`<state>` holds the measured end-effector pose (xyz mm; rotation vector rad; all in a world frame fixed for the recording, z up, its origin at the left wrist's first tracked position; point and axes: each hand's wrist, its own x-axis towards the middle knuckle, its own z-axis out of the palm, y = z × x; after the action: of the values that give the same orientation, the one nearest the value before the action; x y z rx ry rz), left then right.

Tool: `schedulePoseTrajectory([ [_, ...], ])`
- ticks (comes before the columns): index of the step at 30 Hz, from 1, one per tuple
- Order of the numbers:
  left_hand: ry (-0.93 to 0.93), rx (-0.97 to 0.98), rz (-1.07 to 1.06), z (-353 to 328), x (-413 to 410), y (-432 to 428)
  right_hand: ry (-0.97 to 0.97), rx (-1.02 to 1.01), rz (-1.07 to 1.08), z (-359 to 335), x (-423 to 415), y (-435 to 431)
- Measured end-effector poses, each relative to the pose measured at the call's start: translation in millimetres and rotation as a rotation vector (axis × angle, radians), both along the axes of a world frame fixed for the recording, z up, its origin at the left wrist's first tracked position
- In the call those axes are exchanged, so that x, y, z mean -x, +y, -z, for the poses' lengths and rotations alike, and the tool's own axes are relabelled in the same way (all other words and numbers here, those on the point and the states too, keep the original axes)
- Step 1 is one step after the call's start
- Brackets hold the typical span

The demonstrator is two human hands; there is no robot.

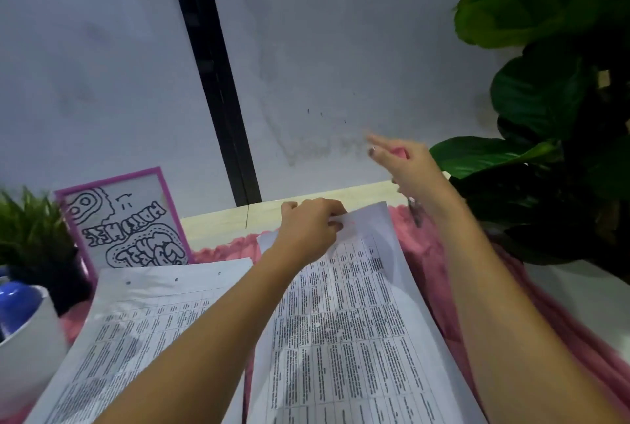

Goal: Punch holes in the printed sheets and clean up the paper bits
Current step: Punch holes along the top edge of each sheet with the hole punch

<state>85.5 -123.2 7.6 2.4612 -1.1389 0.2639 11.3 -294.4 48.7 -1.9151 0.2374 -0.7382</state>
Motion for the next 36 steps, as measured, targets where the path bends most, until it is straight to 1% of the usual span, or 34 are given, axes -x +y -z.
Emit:
schedulePoseTrajectory([
  [2,-0.013,0.075,-0.005,-8.4,1.7,8.0,0.234,0.110,0.027,3.9,20.3,-0.3],
  [4,-0.025,0.166,-0.018,-17.8,6.2,15.4,0.462,0.138,-0.021,10.5,44.9,7.7],
  [5,-0.034,0.223,-0.008,-23.0,9.1,18.3,0.535,0.137,-0.051,13.7,55.5,14.9],
  [6,-0.050,0.284,0.012,-28.7,12.7,21.8,0.562,0.122,-0.076,16.9,63.3,22.2],
  [7,-0.092,0.348,0.024,-34.1,16.3,25.5,0.533,0.095,-0.084,21.1,67.7,29.2],
  [8,-0.155,0.414,0.021,-39.4,19.4,29.8,0.453,0.059,-0.066,23.5,69.0,34.9],
  [10,-0.275,0.602,-0.080,-44.4,25.1,42.8,0.267,-0.016,-0.009,17.1,72.2,44.4],
  [11,-0.251,0.712,-0.161,-43.1,28.0,52.3,0.184,-0.038,0.010,9.3,73.8,48.0],
  [12,-0.140,0.805,-0.236,-40.6,31.9,62.5,0.125,-0.049,0.020,-1.1,76.6,51.1],
  [13,0.059,0.856,-0.292,-35.6,37.0,73.4,0.081,-0.049,0.030,-10.8,80.4,53.1],
  [14,0.300,0.878,-0.321,-28.9,42.6,83.4,0.039,-0.041,0.038,-21.2,84.8,55.6],
  [15,0.530,0.883,-0.313,-18.7,46.2,92.3,-0.011,-0.036,0.047,-31.7,89.9,59.5],
  [16,0.691,0.865,-0.277,-7.1,48.7,100.4,-0.050,-0.038,0.056,-40.9,94.6,63.1],
  [17,0.756,0.827,-0.241,3.2,51.9,108.5,-0.079,-0.041,0.058,-48.5,98.9,67.3],
  [20,0.752,0.790,-0.151,27.2,56.4,125.2,-0.161,-0.039,0.069,-63.4,111.5,78.0],
  [22,0.762,0.808,-0.109,30.6,62.0,130.5,-0.203,-0.019,0.103,-68.1,116.8,81.0],
  [25,0.719,0.809,-0.103,25.7,68.3,135.8,-0.229,0.001,0.128,-72.8,121.1,85.9],
  [31,0.636,0.784,-0.107,17.6,76.9,149.1,-0.229,0.056,0.114,-86.2,122.5,95.7],
  [33,0.643,0.804,-0.119,16.0,78.7,155.5,-0.213,0.064,0.121,-90.0,120.4,98.3],
  [36,0.684,0.892,-0.148,6.2,84.7,171.7,-0.197,0.042,0.153,-99.0,111.7,103.6],
])
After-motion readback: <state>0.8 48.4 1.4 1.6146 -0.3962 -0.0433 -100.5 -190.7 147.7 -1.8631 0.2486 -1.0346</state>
